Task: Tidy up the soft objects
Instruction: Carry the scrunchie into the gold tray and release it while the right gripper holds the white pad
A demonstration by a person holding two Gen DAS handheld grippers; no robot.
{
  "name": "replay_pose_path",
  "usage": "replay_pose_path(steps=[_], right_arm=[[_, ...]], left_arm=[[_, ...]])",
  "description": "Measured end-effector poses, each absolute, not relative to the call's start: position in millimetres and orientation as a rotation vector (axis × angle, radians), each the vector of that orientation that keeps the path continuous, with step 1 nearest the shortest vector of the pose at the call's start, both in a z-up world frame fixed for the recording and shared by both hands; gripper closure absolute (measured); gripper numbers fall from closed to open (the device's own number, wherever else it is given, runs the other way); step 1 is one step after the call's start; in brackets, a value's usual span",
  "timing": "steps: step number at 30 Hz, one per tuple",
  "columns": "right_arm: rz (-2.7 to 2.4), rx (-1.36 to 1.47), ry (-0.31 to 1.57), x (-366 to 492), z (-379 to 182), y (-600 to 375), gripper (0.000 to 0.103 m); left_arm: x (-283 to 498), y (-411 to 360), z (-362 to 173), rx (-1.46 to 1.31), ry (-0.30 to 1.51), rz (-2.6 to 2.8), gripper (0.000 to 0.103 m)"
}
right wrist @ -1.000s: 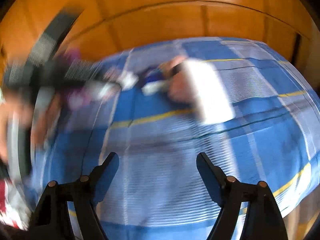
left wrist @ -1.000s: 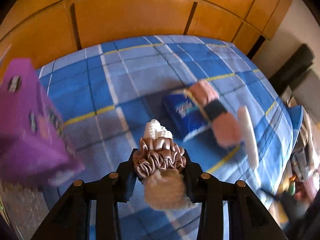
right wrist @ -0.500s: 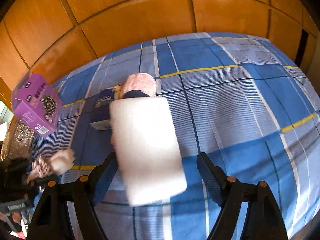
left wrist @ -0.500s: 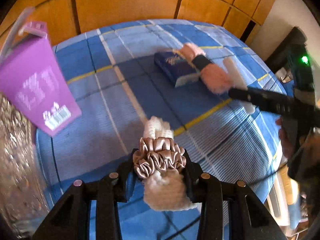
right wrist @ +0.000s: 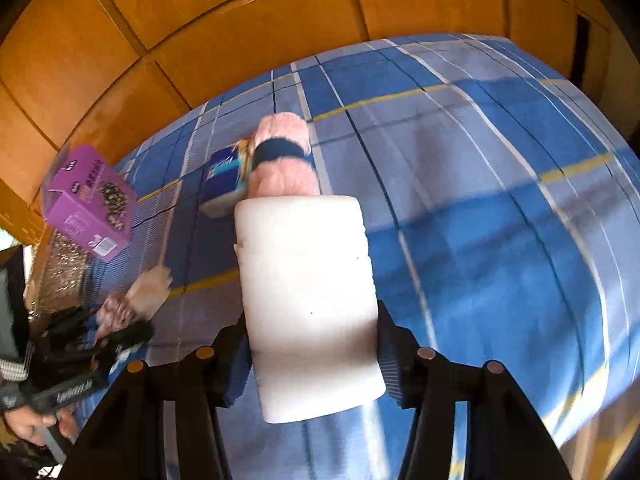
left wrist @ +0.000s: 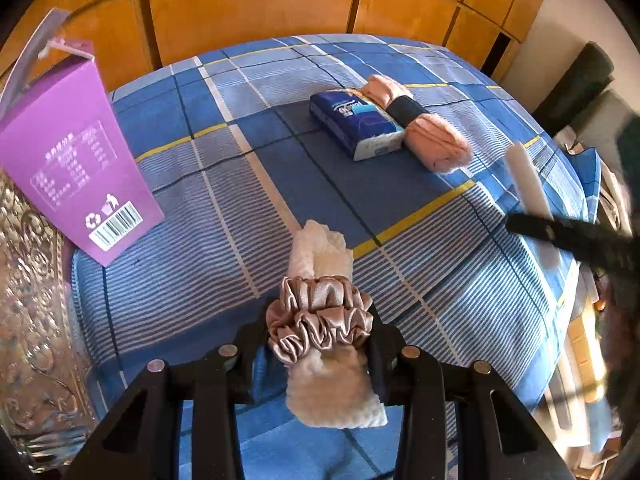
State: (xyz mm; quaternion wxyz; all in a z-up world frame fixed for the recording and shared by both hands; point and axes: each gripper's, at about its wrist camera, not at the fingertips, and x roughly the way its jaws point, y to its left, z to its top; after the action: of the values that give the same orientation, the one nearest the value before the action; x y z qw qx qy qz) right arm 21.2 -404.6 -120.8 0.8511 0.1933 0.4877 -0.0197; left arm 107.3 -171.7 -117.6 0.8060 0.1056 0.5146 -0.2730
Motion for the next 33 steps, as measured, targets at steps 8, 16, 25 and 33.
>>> replay_pose_path(steps=[8, 16, 25, 33], right_arm=[[0.037, 0.321, 1.069, -2.3, -129.6, -357.2, 0.049], [0.007, 0.205, 1.045, -6.8, -132.5, -340.0, 0.048], [-0.01, 0.099, 1.026, -7.7, -134.9, -326.3, 0.047], [-0.026, 0.085, 1.025, -6.3, -135.9, -323.9, 0.046]], left_arm=[[135.2, -198.0, -59.4, 0.245, 0.982, -0.618, 0.063], [219.4, -182.3, 17.1, 0.179, 0.861, -0.498, 0.063], [276.6, -22.6, 53.9, -0.002, 0.846, -0.197, 0.063], [188.6, 125.5, 28.5, -0.063, 0.839, -0.038, 0.063]])
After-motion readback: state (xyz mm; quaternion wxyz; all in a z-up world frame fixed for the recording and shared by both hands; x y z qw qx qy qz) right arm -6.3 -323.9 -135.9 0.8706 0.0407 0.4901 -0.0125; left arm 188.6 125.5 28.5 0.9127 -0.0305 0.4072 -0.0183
